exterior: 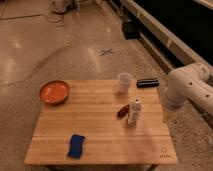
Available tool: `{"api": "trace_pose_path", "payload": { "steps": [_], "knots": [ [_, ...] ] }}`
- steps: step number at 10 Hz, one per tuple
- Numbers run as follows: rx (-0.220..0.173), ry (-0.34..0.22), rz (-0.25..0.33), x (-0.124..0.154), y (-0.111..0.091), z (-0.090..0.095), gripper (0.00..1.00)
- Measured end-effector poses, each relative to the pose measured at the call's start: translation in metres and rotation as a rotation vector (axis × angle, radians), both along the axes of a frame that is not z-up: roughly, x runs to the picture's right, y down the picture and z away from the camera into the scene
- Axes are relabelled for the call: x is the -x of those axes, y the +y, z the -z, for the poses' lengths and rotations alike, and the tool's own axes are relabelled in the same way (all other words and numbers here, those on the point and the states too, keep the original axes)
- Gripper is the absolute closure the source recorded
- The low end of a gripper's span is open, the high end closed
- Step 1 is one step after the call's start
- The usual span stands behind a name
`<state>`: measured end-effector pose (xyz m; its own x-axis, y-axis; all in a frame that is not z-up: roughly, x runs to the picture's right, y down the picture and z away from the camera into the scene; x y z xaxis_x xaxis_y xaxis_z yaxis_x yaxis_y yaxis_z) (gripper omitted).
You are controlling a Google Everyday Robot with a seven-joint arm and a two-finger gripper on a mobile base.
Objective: Move the arm in a circular motion
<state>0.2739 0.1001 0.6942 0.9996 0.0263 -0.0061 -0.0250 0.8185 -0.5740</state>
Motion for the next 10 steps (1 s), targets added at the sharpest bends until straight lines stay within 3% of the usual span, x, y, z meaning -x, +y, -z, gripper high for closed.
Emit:
{"api": "trace_pose_path", "payload": {
  "steps": [2,4,8,10],
  "knots": [
    [0.057,-0.079,0.024,0.026,-0.021,-0.019,0.35],
    [0.075,-0.129,0.067,0.046,-0.045,-0.034,0.35],
    [0.005,-0.230,0.186,0.102,-0.115,-0.049,0.35],
    [-0.009,-0.296,0.225,0.144,-0.128,-0.049,0.35]
  ]
}}
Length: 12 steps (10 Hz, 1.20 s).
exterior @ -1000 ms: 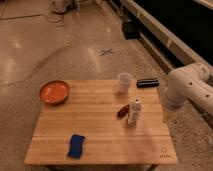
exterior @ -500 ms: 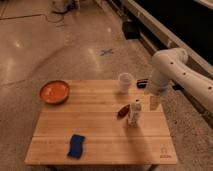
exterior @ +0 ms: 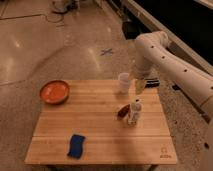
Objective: Move the arm in a circular motion
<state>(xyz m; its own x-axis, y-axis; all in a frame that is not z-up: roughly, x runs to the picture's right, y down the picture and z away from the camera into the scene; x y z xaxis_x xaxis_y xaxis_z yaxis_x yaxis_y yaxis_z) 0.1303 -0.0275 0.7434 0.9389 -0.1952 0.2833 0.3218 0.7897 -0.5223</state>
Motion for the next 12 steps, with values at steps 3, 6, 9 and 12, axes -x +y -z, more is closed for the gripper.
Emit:
{"api": "trace_pose_path", "payload": {
  "steps": [3,6,9,12],
  "knots": [
    [0.016,-0.124,0.049,0.075,0.008,0.008,0.35],
    [0.045,-0.271,0.127,0.150,0.034,0.035,0.35],
    [0.069,-0.431,0.223,0.202,0.072,0.084,0.35],
    [0.033,-0.551,0.282,0.193,0.102,0.138,0.35]
  ]
}}
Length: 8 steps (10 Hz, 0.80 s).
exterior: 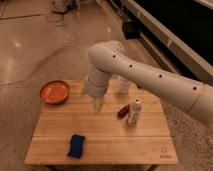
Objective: Move the arm in a circular motion
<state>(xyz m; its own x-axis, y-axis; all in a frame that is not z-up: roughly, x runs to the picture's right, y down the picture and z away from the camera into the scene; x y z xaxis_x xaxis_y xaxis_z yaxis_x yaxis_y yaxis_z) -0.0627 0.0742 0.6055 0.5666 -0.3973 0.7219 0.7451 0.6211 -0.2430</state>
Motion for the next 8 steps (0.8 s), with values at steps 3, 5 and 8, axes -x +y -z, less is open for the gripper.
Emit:
{"api": "trace_pose_path", "payload": {
  "steps": [3,5,8],
  "knots": [
    [-0.081,-0.013,-0.013,-0.069,0.023,0.032,0.35],
    [-0.125,0.011,-0.043,-0.114,0.031,0.041,0.35],
    [-0.155,0.132,-0.108,-0.219,0.047,0.044,0.35]
  ]
}}
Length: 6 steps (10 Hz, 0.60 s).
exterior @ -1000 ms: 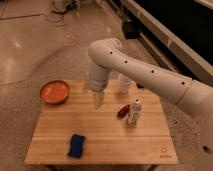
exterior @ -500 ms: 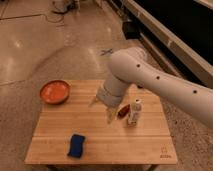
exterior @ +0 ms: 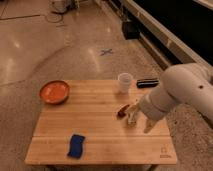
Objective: Move the arm in a circular motion
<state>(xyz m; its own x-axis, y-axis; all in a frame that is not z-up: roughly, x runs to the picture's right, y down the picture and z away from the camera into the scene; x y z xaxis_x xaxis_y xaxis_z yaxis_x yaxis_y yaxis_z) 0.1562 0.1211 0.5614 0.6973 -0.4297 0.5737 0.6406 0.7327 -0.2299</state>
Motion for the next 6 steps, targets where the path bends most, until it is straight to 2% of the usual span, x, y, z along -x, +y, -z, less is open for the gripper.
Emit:
{"api": "trace_pose_path", "payload": {
  "steps": [2,3,4,5,6],
  "knots": [
    [0.005,0.140,-0.039,-0.081,0.009,-0.017,0.35],
    [0.013,0.220,-0.057,-0.118,0.011,-0.032,0.35],
    [0.019,0.283,-0.071,-0.142,0.009,-0.047,0.35],
    [0.023,0.374,-0.091,-0.169,0.000,-0.077,0.35],
    [0.022,0.432,-0.111,-0.175,-0.014,-0.105,0.35]
  ]
}}
